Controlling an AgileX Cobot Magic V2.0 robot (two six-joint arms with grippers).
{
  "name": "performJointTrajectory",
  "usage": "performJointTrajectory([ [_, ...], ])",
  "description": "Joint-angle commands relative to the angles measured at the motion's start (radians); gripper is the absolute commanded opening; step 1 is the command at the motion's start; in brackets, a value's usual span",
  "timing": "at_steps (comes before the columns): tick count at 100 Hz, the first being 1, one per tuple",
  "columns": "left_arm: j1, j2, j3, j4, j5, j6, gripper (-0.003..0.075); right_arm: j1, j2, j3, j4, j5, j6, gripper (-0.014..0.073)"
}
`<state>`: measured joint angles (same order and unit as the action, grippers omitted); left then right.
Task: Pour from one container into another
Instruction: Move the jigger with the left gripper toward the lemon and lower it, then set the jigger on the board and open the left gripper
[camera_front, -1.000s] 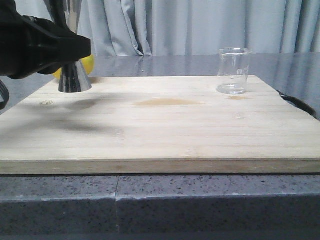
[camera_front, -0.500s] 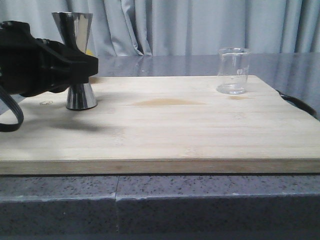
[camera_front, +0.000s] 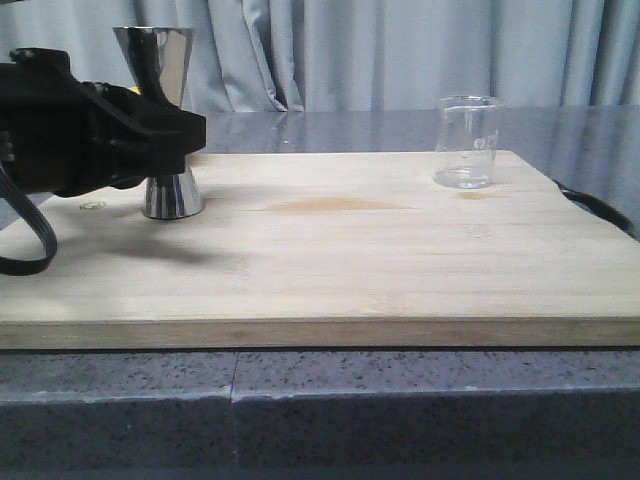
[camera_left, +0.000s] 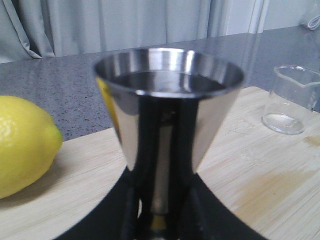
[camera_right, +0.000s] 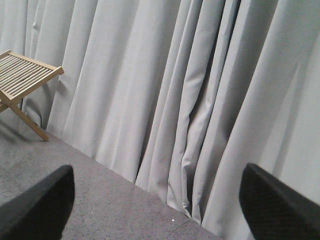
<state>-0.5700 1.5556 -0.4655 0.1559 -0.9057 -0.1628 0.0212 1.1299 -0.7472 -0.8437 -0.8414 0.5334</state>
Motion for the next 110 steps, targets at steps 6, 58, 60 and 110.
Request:
performJointTrajectory([
  [6,-0.004,-0.02,-0.02,0.004,-0.058,-0.008,-0.0019,-0.006,-0.023,-0.029,0.033,-0.054,0.002,0.0606],
  [58,-0.004,-0.02,-0.01,0.012,-0.077,-0.008,-0.0019,-0.006,-0.023,-0.029,0.033,-0.054,0.002,0.0606],
  [60,-0.004,-0.02,-0.01,0.018,-0.077,-0.008,-0.0019,-0.006,-0.023,-0.029,0.033,-0.054,0.002,0.0606],
  [110,-0.004,-0.02,-0.01,0.046,-0.077,-0.008,-0.0019,-0.006,-0.023,-0.029,0.033,-0.054,0.002,0.0606],
])
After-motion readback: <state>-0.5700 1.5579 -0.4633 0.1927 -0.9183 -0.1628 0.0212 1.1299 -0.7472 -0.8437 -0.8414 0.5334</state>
